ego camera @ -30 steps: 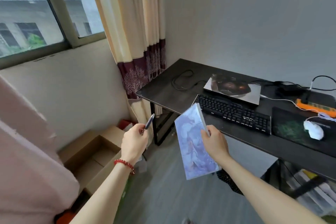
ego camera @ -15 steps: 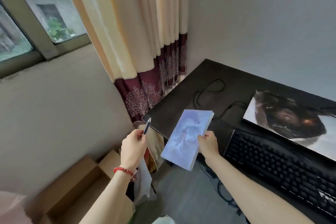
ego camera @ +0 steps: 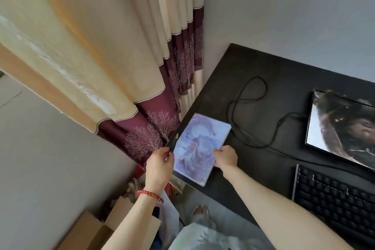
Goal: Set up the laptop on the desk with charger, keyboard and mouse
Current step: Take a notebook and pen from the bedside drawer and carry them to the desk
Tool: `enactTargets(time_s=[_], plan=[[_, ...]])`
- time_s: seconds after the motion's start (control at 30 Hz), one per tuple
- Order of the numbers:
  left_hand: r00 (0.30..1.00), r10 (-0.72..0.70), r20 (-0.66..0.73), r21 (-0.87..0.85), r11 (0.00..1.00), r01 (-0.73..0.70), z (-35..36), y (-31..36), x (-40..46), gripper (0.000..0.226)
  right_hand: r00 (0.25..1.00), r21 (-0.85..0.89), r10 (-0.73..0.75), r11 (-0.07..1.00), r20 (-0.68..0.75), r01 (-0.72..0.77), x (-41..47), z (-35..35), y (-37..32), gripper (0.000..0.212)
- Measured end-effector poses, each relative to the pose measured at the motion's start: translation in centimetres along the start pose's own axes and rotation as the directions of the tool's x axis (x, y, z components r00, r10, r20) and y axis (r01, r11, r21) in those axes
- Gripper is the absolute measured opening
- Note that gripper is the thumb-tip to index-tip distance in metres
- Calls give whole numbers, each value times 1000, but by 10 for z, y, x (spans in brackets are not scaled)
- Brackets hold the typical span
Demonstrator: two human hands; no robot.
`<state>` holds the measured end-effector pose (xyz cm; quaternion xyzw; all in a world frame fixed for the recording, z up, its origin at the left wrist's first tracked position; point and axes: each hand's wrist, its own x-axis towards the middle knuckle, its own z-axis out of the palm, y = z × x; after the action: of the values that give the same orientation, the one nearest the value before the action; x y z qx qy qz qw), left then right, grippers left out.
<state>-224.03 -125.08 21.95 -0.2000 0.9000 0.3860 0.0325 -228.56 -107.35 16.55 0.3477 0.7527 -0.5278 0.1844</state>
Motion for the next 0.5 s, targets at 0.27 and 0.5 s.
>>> enactTargets(time_s=[0.27,0.5], plan=[[976,20,217,-97,995,1,42,14,18,5,995,-219,-100,971,3,98,3,-21,7,28],[939,71,335,-273,962,25,84,35,3,14,955,299,-165,950,248,86,4,-49,-12,11]])
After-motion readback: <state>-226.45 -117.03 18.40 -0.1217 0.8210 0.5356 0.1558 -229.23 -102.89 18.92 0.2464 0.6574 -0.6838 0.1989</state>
